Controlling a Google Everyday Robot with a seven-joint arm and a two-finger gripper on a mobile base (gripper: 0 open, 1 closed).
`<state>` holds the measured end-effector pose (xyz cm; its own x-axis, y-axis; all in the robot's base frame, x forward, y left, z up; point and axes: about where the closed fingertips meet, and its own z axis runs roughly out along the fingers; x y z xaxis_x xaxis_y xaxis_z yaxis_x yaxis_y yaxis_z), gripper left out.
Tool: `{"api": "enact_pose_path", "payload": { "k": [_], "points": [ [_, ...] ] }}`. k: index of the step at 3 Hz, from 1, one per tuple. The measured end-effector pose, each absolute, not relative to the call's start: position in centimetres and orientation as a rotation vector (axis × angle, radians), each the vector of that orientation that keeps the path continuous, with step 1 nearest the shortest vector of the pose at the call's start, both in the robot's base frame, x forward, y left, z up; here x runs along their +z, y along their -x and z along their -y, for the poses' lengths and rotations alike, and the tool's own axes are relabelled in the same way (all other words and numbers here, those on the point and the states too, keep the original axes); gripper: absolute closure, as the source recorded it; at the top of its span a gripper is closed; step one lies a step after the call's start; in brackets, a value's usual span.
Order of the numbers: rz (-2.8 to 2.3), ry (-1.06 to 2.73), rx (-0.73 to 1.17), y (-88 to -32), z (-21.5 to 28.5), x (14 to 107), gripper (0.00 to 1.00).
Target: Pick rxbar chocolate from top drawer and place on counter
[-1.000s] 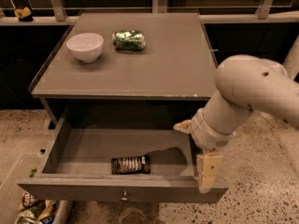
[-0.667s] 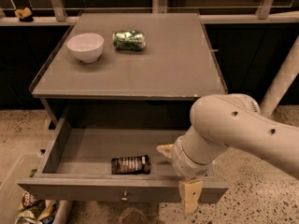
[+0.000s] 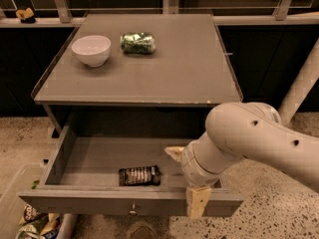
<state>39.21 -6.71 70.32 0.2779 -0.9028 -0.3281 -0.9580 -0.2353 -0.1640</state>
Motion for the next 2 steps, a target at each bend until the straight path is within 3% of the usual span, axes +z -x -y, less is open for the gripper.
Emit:
{"api": "enact_pose_path", "payload": {
  "k": [2],
  "points": [
    [-1.659,1.953,0.097,-41.6,3.1,70.0,0.00]
  ]
}}
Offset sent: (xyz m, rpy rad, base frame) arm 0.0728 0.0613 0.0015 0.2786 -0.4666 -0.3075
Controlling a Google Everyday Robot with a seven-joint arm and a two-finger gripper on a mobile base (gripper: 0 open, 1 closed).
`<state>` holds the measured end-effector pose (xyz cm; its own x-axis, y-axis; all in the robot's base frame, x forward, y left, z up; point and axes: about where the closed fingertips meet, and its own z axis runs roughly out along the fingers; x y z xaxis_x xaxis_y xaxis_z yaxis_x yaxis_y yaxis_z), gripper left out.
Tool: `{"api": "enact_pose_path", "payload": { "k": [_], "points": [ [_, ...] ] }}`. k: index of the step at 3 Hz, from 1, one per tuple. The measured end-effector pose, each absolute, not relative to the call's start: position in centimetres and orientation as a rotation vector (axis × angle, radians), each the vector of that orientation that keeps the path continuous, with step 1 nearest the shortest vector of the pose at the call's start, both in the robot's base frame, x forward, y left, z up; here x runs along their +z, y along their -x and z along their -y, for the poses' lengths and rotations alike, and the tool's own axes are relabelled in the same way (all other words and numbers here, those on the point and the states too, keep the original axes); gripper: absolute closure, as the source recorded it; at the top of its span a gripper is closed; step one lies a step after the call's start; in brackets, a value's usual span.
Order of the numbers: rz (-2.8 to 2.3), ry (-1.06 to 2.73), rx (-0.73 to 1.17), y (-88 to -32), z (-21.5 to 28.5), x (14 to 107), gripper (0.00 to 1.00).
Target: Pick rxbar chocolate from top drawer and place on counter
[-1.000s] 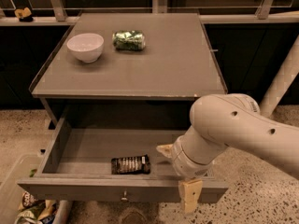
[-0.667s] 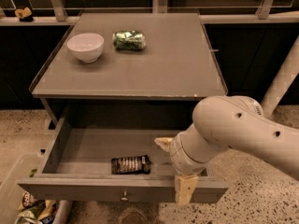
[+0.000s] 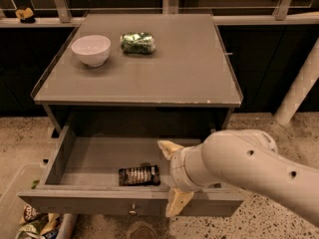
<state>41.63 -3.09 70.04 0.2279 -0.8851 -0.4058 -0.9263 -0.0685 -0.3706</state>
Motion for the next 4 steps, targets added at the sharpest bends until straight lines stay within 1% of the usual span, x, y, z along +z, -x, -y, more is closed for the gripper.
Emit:
{"api": "enact_pose_path", "payload": {
  "k": [1,2,3,4],
  "points": [
    [-1.631,1.880,0.031,-43.4,2.6,70.9,0.00],
    [-1.630,1.880,0.030,-43.4,2.6,70.9,0.00],
    [-1.605,1.898,0.068,-45.7,2.0,72.1,0.00],
    [-1.550,1.908,0.147,-50.9,0.4,74.6,0.00]
  ]
}}
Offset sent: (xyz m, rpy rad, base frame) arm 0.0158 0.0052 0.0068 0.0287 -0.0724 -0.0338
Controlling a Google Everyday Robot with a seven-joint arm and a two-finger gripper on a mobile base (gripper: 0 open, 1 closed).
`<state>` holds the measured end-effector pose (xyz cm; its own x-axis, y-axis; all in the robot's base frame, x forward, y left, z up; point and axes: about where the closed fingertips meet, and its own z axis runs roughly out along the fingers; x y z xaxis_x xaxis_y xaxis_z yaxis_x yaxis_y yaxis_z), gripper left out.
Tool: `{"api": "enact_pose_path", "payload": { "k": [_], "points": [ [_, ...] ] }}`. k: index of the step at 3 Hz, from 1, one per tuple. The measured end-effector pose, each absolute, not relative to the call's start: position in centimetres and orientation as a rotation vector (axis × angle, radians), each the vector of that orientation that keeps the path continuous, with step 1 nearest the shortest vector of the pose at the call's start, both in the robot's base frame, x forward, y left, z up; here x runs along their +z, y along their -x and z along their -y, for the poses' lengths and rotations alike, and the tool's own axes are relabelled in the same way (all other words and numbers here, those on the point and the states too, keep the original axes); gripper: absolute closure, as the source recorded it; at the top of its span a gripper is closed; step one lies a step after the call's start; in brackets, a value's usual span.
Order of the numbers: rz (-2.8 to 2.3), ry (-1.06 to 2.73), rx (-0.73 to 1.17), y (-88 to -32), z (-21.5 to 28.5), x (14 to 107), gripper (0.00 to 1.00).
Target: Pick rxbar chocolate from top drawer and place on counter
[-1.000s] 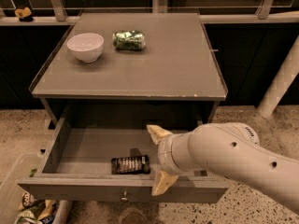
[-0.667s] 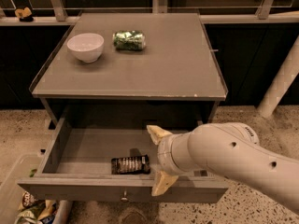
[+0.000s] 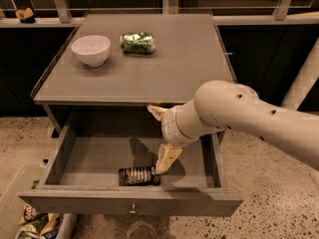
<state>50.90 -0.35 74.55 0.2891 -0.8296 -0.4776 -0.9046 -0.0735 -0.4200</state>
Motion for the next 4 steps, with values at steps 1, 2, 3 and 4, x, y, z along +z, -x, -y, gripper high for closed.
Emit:
{"api": "enact_pose_path", "payload": {
  "k": [1,2,3,4],
  "points": [
    [-1.551,1.909,0.147,-50.8,0.4,74.5,0.00],
    [-1.556,1.962,0.084,-50.0,-0.5,72.9,0.00],
    [-1.526,2.055,0.050,-48.7,-2.5,70.0,0.00],
    [-1.498,2.111,0.096,-47.8,-3.9,68.9,0.00]
  ]
}}
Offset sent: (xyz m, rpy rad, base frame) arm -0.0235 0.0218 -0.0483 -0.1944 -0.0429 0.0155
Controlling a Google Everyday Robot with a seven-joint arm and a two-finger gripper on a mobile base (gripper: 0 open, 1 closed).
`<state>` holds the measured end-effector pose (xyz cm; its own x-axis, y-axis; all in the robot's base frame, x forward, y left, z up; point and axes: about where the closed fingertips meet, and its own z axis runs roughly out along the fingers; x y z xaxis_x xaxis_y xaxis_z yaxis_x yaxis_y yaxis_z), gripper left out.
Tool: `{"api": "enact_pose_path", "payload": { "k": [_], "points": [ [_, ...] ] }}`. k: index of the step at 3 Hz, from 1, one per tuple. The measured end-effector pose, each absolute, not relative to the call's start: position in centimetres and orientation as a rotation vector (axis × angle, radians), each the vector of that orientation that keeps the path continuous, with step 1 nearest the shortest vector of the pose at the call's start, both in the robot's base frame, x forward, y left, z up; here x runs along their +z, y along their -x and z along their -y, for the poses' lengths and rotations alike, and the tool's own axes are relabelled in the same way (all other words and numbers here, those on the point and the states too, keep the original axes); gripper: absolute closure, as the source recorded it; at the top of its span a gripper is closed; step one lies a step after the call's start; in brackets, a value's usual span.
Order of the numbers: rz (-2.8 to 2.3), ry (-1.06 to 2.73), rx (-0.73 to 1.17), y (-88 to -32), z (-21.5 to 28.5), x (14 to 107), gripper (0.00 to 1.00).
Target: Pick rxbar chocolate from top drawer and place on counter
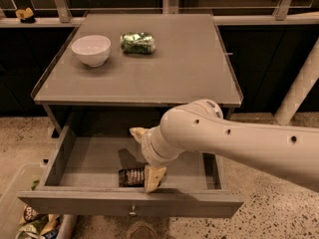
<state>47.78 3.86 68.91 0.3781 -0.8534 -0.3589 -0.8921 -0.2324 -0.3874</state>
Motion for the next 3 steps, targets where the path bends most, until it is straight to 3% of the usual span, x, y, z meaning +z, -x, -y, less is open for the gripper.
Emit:
{"api": "enact_pose_path", "payload": {
  "k": [3],
  "points": [
    [-1.444,2.070,0.140,-47.6,-2.6,69.0,0.00]
  ]
}}
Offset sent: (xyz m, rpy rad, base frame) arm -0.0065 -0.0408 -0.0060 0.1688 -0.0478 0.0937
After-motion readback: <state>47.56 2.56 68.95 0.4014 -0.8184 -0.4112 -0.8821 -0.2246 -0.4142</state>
